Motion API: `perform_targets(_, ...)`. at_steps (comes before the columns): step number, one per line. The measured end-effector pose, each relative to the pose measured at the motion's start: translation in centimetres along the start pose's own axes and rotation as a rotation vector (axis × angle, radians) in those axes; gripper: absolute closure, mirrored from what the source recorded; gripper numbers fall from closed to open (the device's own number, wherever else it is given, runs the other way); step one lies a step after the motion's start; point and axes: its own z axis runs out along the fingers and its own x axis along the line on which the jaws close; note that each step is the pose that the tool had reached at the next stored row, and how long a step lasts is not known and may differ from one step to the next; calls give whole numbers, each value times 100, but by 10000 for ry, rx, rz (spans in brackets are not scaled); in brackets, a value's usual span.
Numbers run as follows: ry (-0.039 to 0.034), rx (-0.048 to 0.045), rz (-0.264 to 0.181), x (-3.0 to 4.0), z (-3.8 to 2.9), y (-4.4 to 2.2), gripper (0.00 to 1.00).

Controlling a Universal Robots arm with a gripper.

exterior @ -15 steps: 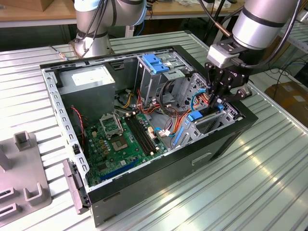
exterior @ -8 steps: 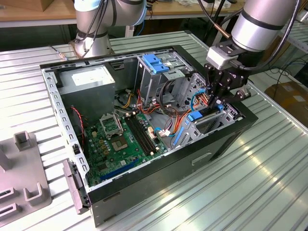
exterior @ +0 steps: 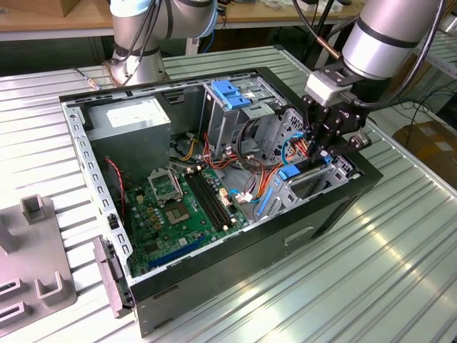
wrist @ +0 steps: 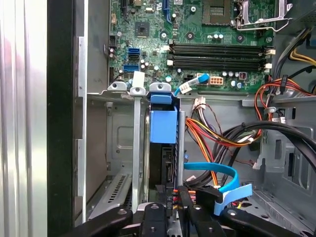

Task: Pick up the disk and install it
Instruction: 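Insert the first disk wire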

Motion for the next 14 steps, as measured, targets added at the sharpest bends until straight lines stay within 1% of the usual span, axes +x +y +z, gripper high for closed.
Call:
perform_targets(1,-4,0,2,0,-34,-1,76)
perform_targets(3,-1,0,1,0,-80,-5,76)
perform_targets(6,-3,0,1,0,-81,-5,77)
perform_targets(7,-2,0,1,0,-82,-5,90)
perform_targets(14,-2,0,1,0,-84,-5,90)
